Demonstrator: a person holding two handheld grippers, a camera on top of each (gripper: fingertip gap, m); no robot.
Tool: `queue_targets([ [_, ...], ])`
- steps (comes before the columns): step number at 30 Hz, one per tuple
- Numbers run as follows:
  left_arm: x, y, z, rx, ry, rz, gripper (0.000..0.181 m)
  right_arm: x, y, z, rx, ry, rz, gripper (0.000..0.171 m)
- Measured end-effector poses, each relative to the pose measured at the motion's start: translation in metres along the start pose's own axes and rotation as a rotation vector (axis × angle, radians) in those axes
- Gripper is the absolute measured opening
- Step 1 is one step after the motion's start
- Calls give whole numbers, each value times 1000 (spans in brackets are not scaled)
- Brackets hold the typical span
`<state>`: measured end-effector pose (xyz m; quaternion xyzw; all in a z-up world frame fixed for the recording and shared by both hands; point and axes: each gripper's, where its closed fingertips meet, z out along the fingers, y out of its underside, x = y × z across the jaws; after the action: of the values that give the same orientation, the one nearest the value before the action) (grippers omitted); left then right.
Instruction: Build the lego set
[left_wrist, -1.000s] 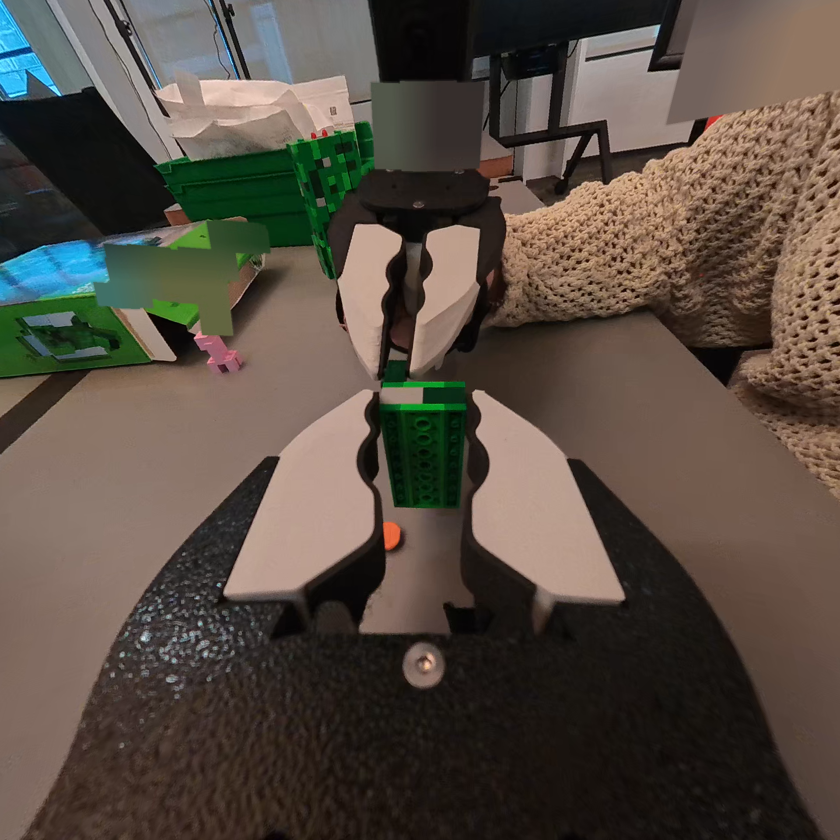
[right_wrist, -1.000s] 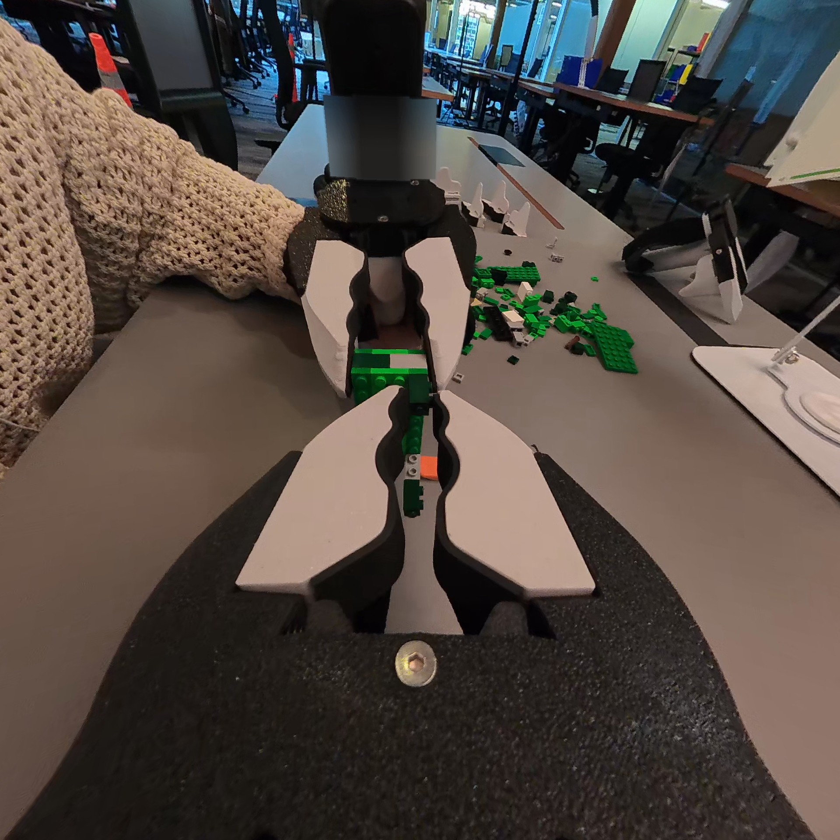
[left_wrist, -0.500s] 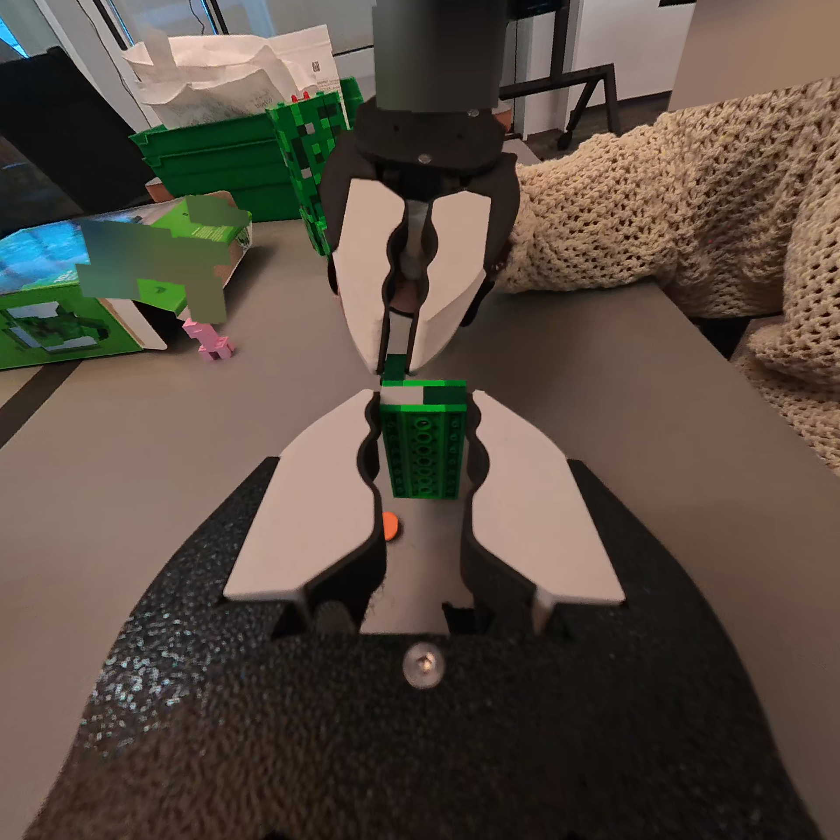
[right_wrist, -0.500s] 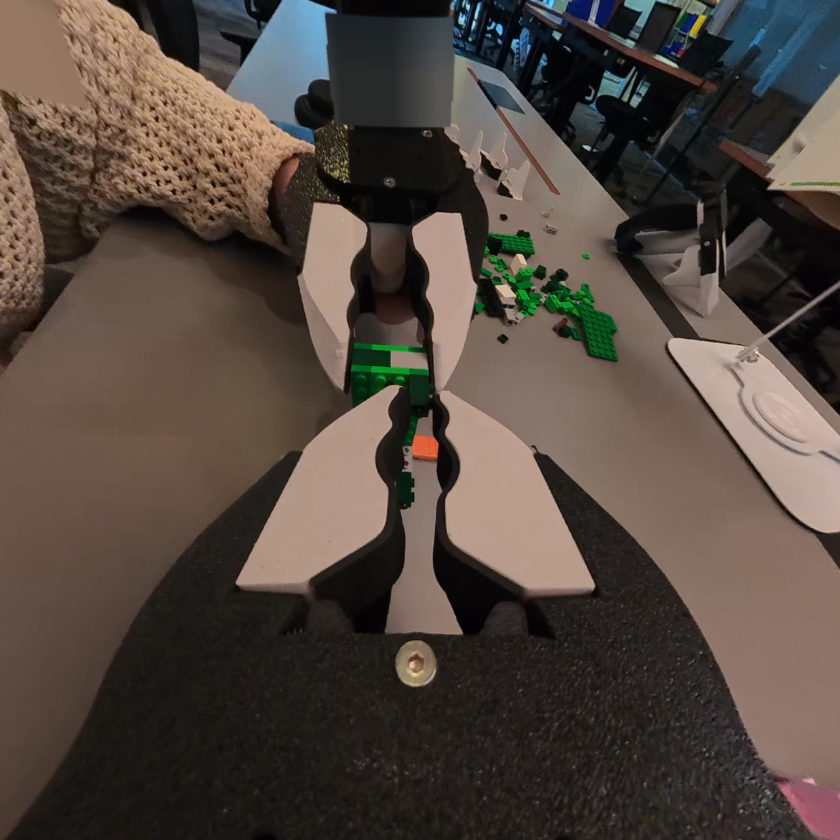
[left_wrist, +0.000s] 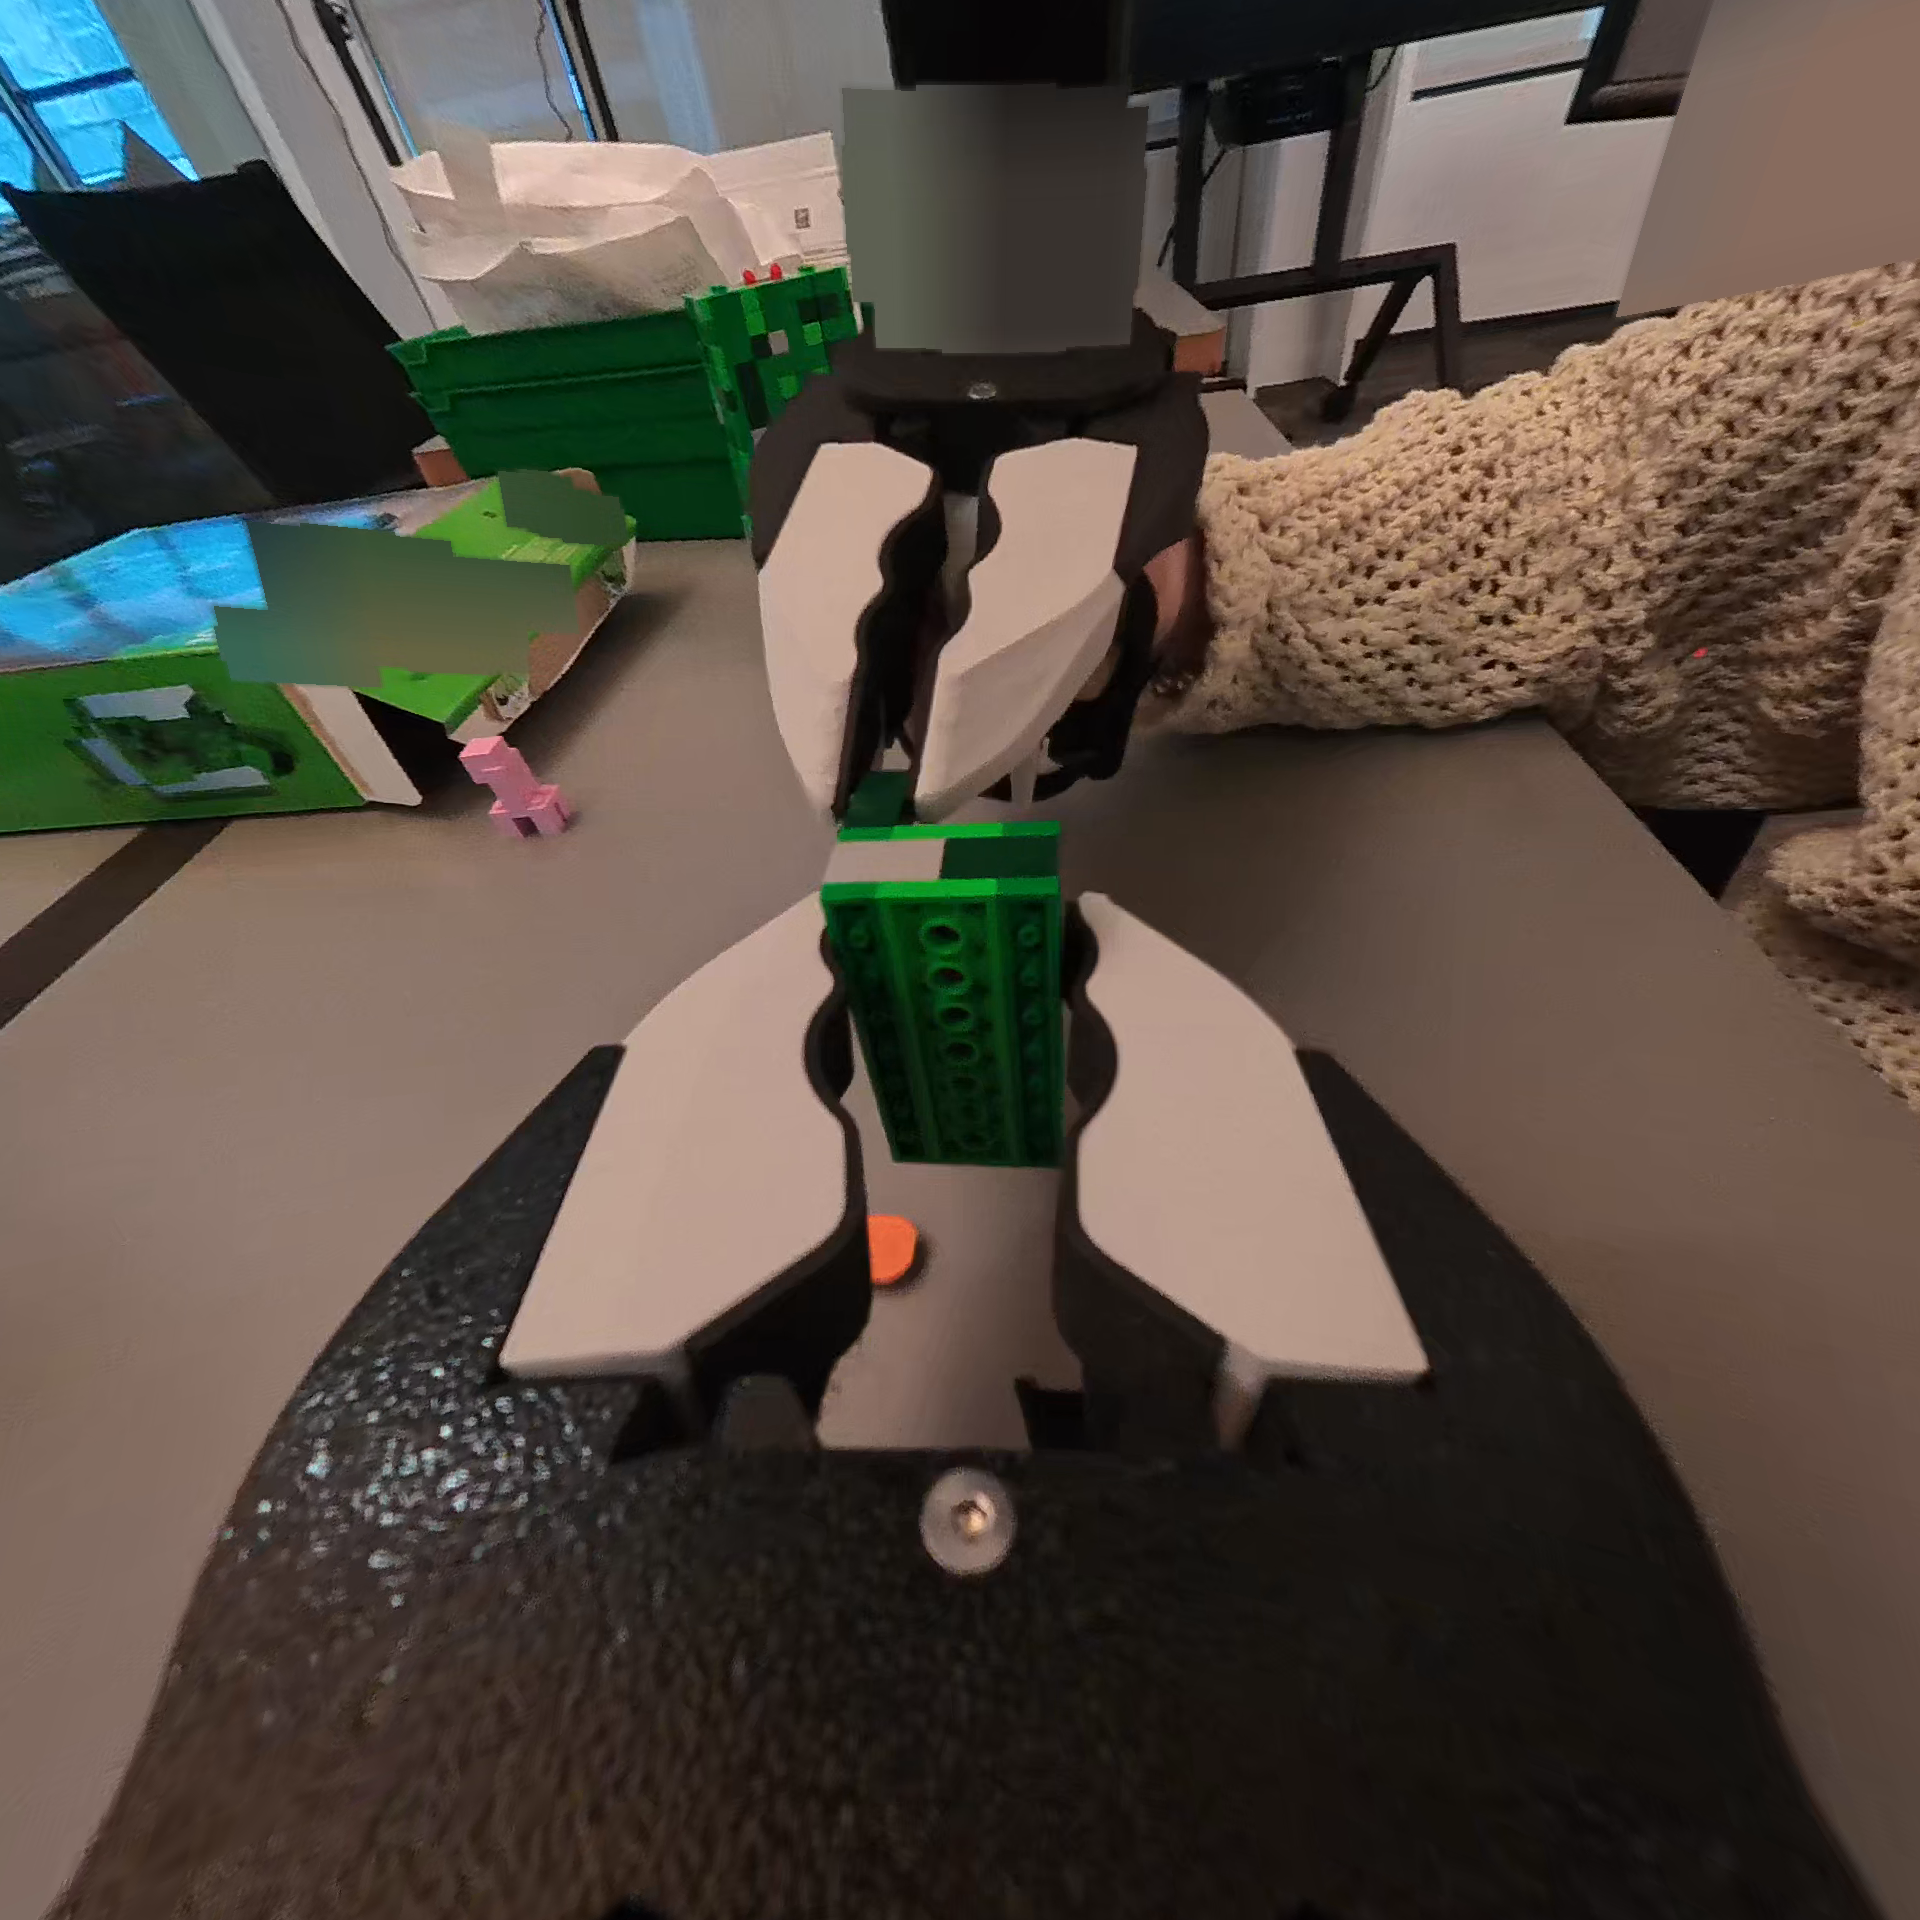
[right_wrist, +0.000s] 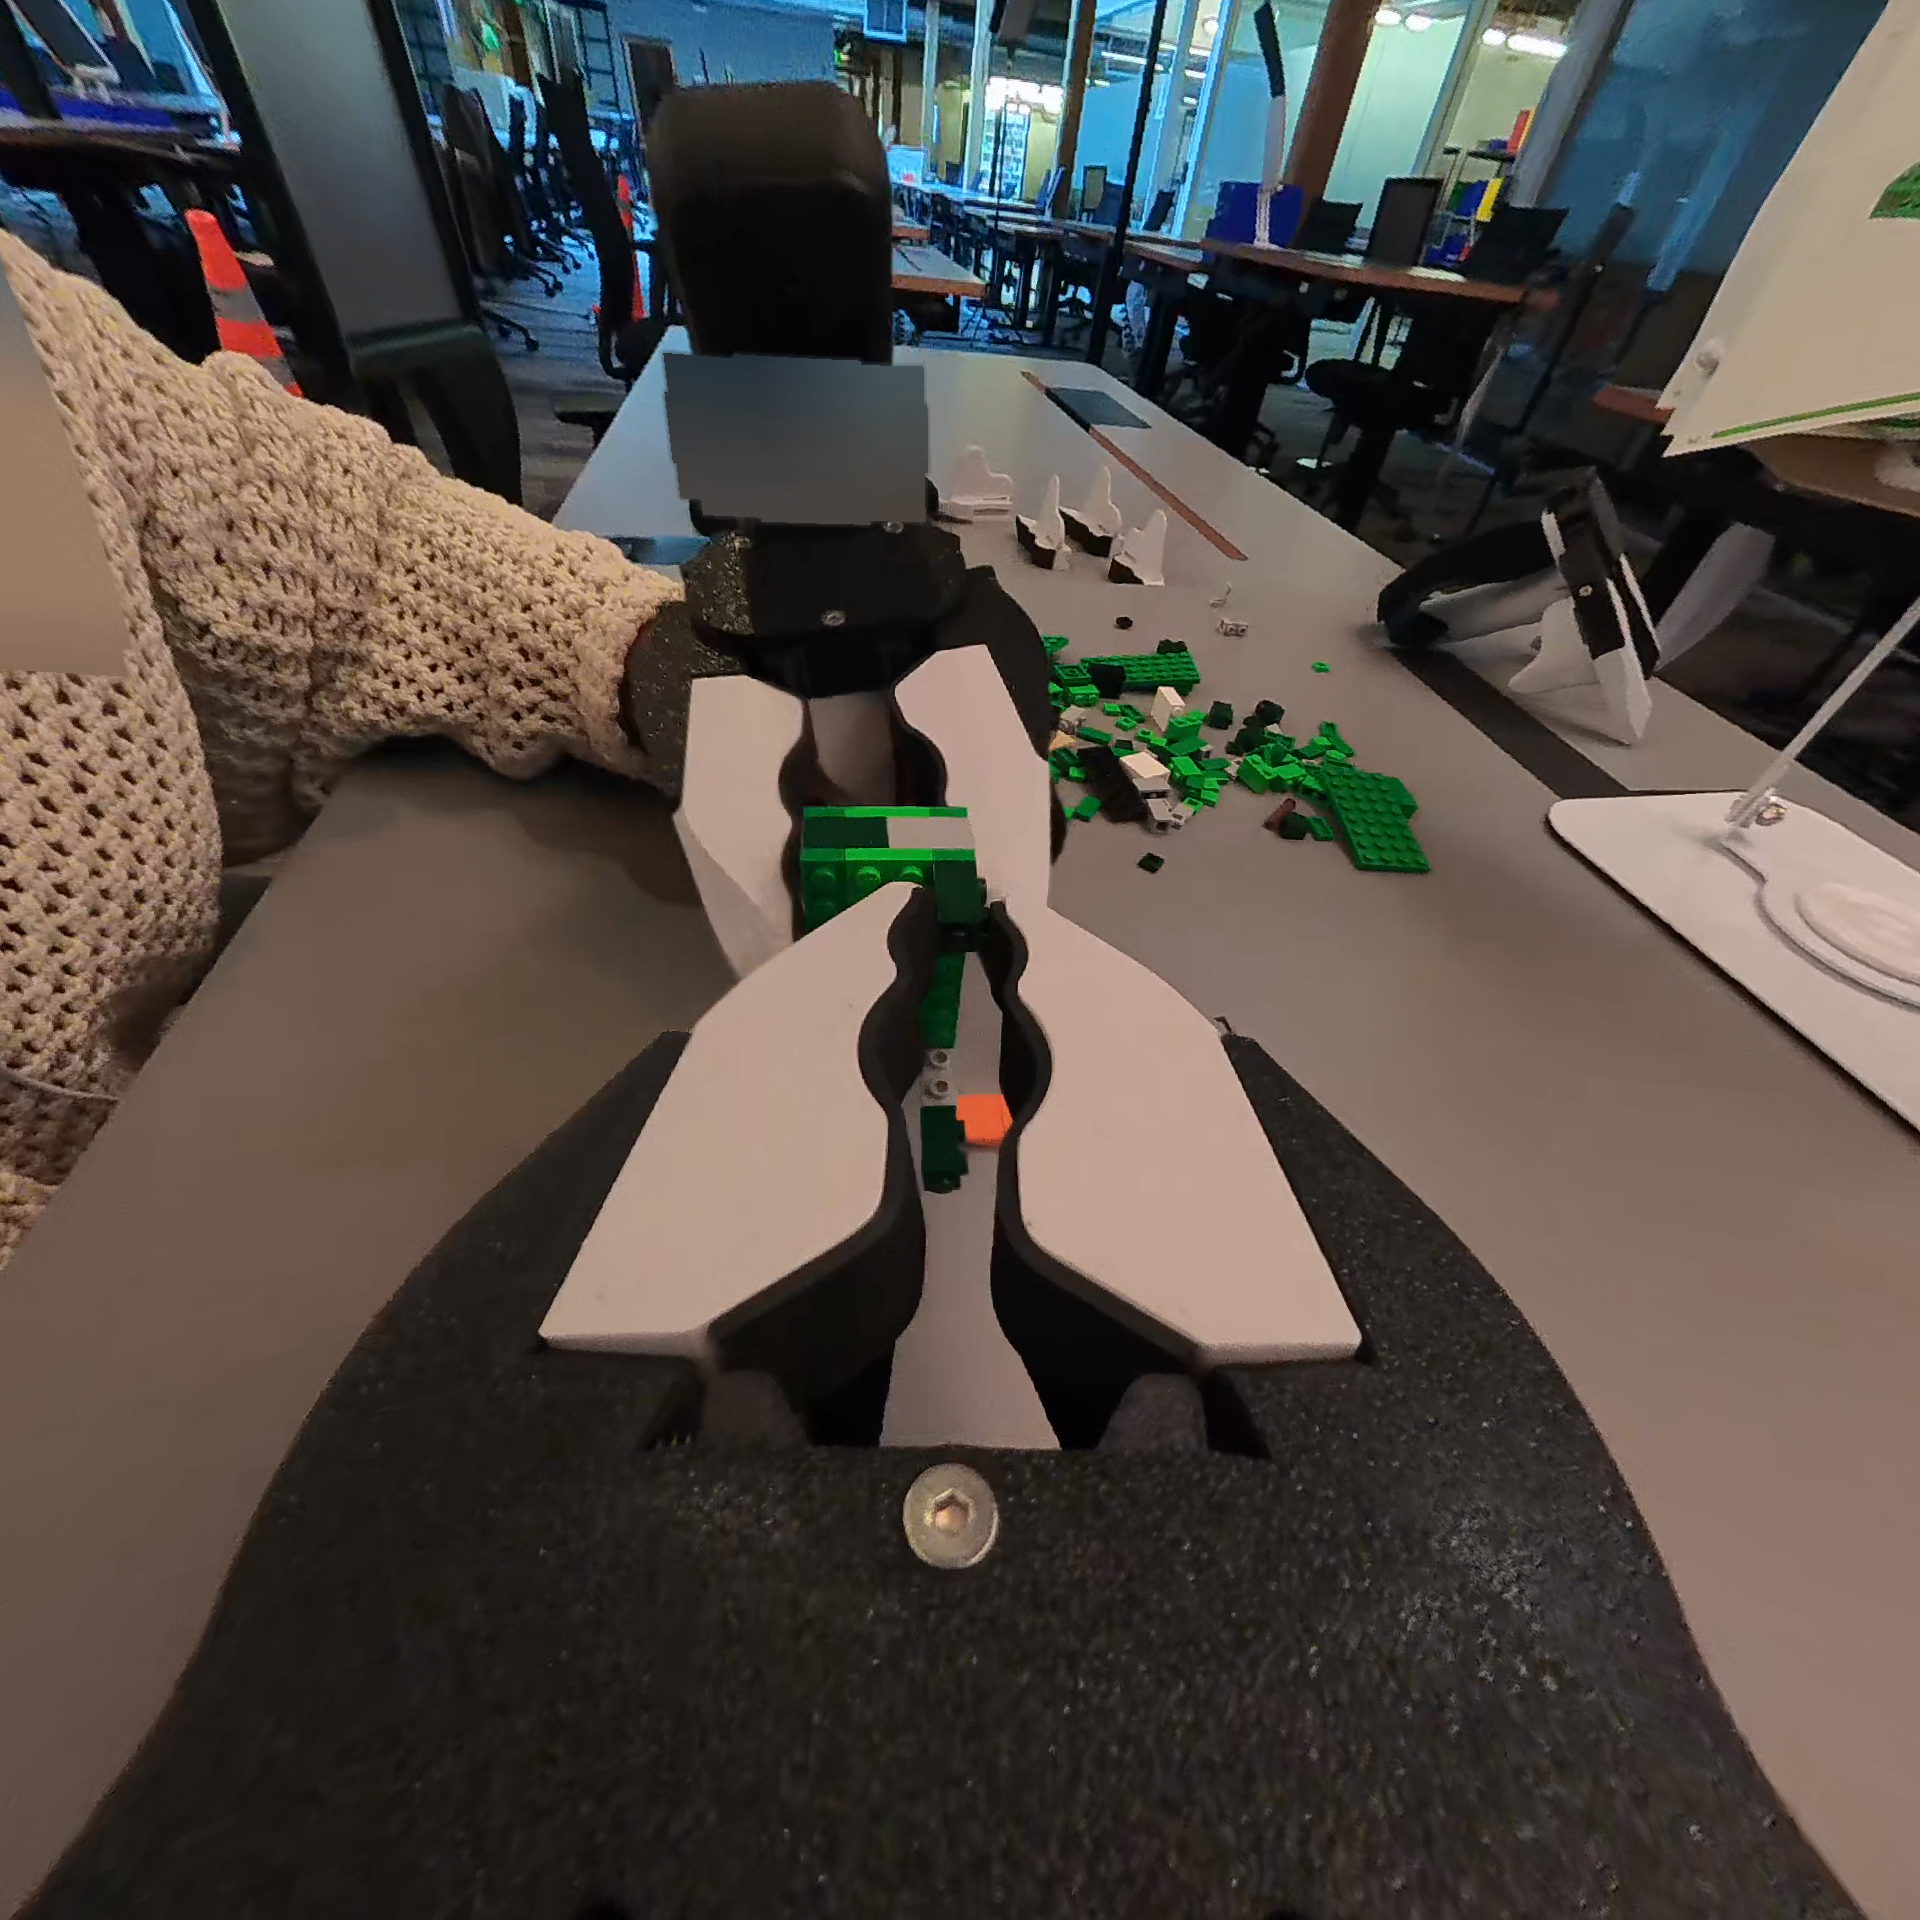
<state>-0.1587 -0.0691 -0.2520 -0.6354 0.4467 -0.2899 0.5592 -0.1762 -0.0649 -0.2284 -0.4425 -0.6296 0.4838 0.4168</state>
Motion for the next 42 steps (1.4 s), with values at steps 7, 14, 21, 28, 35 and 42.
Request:
queue_targets([
  [7, -33, 6, -22, 78, -94, -98, 36, 13, 13, -15, -90, 44, -85, 17],
  [14, -59, 9, -39, 136, -145, -231, 36, -52, 71, -6, -417, -332, -61, 18],
  [21, -54, 11, -36, 111, -123, -213, 36, -66, 89, 4, -544, -352, -51, 19],
  [28, -48, 7, -35, 135, -75, -214, 36, -70, 96, 7, -596, -352, -66, 18],
  [35, -37, -5, -38, 223, 39, -279, 36, -63, 94, 10, -573, -302, -128, 10],
  [42, -20, -38, -65, 501, 345, -467, 36, -26, 49, 5, -264, -84, -289, 9],
])
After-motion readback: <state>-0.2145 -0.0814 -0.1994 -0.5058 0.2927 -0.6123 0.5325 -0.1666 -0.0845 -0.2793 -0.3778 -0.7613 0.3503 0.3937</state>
